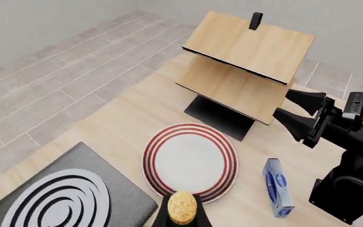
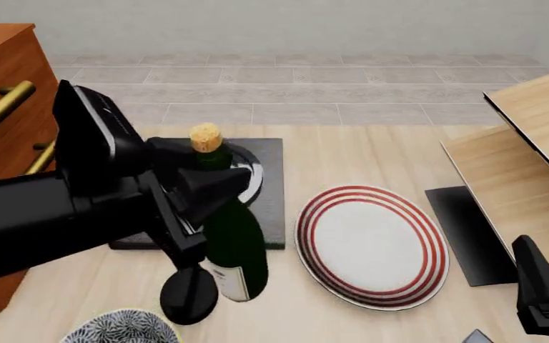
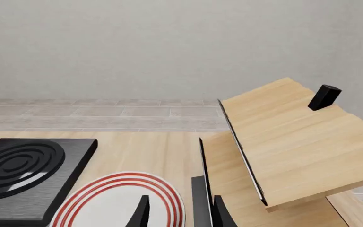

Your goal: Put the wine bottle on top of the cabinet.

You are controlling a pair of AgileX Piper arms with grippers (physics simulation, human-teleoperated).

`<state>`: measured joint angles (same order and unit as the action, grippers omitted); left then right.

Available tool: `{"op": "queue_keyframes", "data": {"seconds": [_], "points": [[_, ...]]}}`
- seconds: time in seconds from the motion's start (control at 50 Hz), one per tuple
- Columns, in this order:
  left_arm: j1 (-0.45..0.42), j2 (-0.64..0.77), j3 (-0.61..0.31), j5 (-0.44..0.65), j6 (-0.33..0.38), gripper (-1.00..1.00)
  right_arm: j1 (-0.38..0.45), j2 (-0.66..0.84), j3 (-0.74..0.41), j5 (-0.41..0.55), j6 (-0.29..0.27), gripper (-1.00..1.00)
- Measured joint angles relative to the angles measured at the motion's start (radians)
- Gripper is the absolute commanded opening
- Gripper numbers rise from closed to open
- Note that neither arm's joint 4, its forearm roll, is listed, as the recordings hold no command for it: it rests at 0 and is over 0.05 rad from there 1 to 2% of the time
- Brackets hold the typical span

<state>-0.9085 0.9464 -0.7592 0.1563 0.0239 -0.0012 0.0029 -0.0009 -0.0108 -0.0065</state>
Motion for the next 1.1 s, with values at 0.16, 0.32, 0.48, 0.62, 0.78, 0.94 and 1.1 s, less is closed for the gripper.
{"op": "queue_keyframes", "data": {"seconds": [0.16,0.32,0.48,0.62,0.78,0.94,1.1], "points": [[0.036,-0.034,-0.01,0.041,0.004,-1.0,0.0,0.0,0.0,0.0,0.0,1.0],[0.063,-0.053,-0.03,0.079,0.013,-1.0,0.0,0.0,0.0,0.0,0.0,1.0],[0.093,-0.082,-0.058,0.125,0.025,-1.0,0.0,0.0,0.0,0.0,0.0,1.0],[0.128,-0.11,-0.086,0.172,0.038,-1.0,0.0,0.0,0.0,0.0,0.0,1.0],[0.169,-0.144,-0.104,0.219,0.044,-1.0,0.0,0.0,0.0,0.0,0.0,1.0],[0.206,-0.182,-0.108,0.27,0.053,-1.0,0.0,0.0,0.0,0.0,0.0,1.0],[0.249,-0.236,-0.106,0.33,0.063,-1.0,0.0,0.0,0.0,0.0,0.0,1.0]]}}
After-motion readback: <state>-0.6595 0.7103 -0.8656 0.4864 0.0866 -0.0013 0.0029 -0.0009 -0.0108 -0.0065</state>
